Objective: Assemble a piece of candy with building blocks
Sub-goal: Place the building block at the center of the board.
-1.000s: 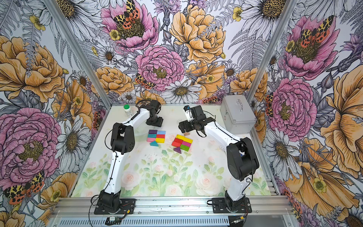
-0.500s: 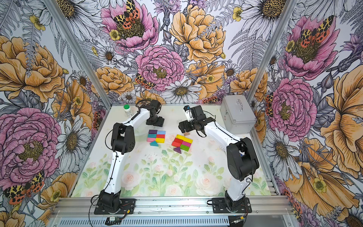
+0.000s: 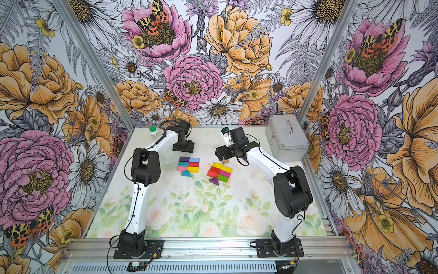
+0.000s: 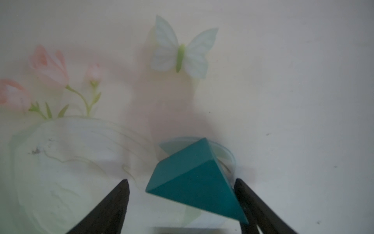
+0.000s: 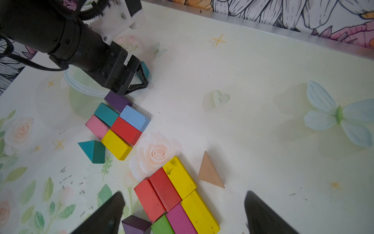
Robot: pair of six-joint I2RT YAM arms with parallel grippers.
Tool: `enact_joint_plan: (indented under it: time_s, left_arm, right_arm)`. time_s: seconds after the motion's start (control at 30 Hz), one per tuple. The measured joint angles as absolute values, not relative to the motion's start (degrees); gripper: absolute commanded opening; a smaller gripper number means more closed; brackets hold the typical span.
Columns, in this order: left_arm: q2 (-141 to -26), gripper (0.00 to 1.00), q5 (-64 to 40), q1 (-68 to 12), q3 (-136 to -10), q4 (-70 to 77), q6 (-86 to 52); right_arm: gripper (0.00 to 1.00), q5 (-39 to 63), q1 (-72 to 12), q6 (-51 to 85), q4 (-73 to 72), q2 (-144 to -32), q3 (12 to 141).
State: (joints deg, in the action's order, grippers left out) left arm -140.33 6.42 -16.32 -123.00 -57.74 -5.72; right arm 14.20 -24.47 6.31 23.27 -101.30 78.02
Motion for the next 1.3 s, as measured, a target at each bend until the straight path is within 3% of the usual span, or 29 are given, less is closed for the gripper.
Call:
enact_joint_plan:
  time_s: [0.7,1.3]
  left_arm:
    - [-136.4,0.75,-0.6,-15.7,-121.3,-57.9,-8.9]
    - [-142.1,0.75,-2.0,-15.9,-126.9,-58.2,-9.3]
  right_arm:
    - [0.94,14.7,-24.5,6.3,23.3,-101.3,77.9]
    - [0.95,17.7,-24.5,6.3,22.2,-101.3,77.0]
